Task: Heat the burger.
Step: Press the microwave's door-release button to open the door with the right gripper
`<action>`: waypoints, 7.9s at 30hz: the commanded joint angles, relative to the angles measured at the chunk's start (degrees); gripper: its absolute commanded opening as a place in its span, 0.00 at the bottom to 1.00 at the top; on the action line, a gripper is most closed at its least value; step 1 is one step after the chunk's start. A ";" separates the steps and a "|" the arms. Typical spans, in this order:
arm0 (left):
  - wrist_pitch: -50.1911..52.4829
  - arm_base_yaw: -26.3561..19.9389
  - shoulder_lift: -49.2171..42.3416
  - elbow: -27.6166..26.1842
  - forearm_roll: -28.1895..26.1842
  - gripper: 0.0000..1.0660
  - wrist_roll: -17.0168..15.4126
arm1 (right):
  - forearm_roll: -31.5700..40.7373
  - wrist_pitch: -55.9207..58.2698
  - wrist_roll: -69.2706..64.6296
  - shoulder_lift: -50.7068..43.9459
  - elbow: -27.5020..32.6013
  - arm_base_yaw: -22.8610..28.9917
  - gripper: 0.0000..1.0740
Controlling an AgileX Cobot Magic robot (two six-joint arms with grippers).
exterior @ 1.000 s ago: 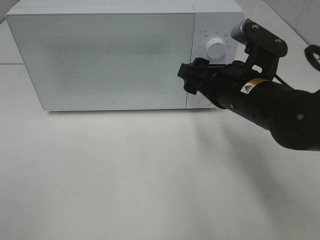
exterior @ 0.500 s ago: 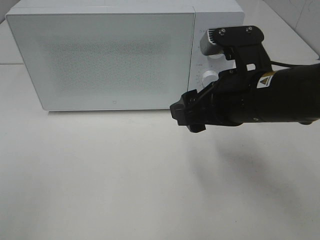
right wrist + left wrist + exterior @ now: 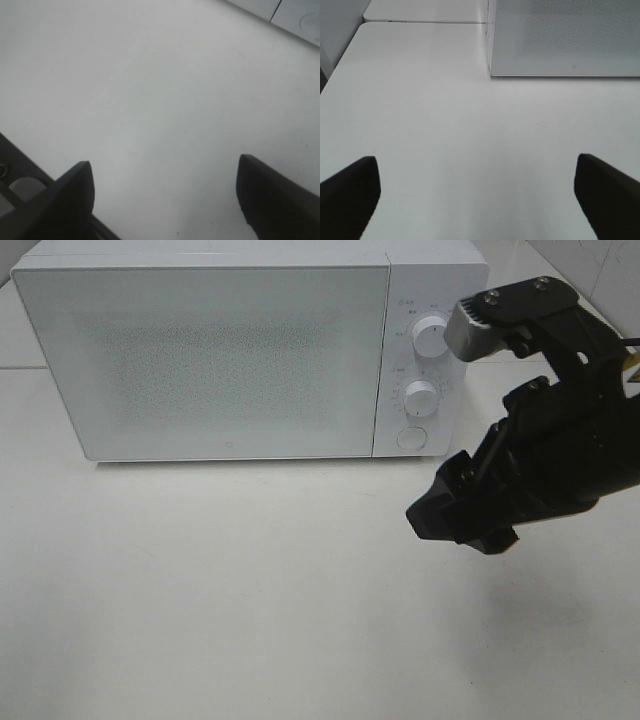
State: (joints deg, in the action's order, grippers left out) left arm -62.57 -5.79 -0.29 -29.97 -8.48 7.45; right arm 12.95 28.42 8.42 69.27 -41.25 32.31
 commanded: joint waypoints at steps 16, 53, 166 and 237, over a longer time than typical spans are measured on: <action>0.80 0.00 -1.03 0.06 -0.29 0.92 0.00 | -4.76 19.19 -2.98 -19.02 -0.57 -4.53 0.71; 0.80 0.00 -1.03 0.06 -0.23 0.92 0.00 | -18.05 28.48 -13.75 -71.05 12.55 -27.16 0.71; 0.80 0.00 -0.97 0.06 -0.06 0.92 0.00 | 19.42 -102.27 -0.74 25.04 27.62 -7.79 0.71; 0.80 0.00 -0.97 0.06 -0.06 0.92 0.00 | 34.09 -93.11 -72.08 33.63 18.11 10.66 0.35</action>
State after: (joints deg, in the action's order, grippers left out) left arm -62.57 -5.79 -0.29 -29.97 -8.37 7.45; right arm 47.33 -65.95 -58.44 103.13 -22.75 42.86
